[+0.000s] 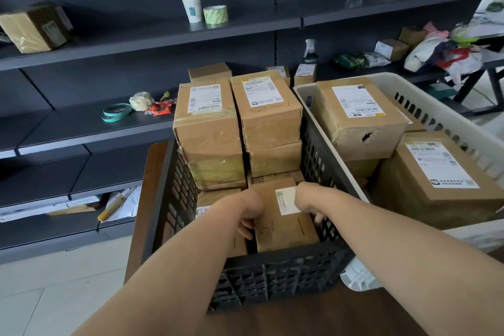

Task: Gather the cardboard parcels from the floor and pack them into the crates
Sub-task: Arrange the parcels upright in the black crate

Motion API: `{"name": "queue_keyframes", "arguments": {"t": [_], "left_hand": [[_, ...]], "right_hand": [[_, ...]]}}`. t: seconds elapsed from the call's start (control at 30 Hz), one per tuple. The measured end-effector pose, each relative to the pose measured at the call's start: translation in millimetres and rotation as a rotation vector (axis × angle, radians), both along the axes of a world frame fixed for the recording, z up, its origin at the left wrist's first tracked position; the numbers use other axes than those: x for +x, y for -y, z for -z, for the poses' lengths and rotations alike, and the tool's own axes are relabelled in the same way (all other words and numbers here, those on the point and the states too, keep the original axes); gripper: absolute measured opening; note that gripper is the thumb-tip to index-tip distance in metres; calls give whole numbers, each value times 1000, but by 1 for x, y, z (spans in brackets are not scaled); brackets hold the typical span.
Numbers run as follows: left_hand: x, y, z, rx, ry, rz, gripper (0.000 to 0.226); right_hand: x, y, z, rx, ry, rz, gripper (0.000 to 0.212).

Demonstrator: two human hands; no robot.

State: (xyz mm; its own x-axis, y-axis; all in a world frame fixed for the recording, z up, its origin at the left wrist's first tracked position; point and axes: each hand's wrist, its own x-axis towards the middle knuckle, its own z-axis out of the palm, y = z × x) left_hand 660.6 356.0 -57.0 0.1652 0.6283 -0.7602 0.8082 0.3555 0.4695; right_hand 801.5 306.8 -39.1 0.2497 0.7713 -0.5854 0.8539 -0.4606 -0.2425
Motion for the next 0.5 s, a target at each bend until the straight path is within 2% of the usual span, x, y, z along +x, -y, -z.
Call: {"name": "queue_keyframes", "arguments": {"t": [0.1, 0.2, 0.3, 0.4, 0.5], "left_hand": [[1, 4, -4, -46, 50, 59, 40], [4, -3, -9, 63, 11, 55, 39], [-4, -8, -19, 155, -10, 55, 31], [-14, -9, -32, 348, -12, 16, 22], [-21, -6, -51, 647, 28, 0, 33]], "right_hand": [[-15, 4, -6, -4, -2, 13, 32], [-21, -2, -6, 14, 39, -29, 28], [-19, -7, -14, 145, 47, -25, 10], [-22, -12, -27, 292, -13, 23, 25], [-30, -16, -44, 520, -13, 55, 42]]}}
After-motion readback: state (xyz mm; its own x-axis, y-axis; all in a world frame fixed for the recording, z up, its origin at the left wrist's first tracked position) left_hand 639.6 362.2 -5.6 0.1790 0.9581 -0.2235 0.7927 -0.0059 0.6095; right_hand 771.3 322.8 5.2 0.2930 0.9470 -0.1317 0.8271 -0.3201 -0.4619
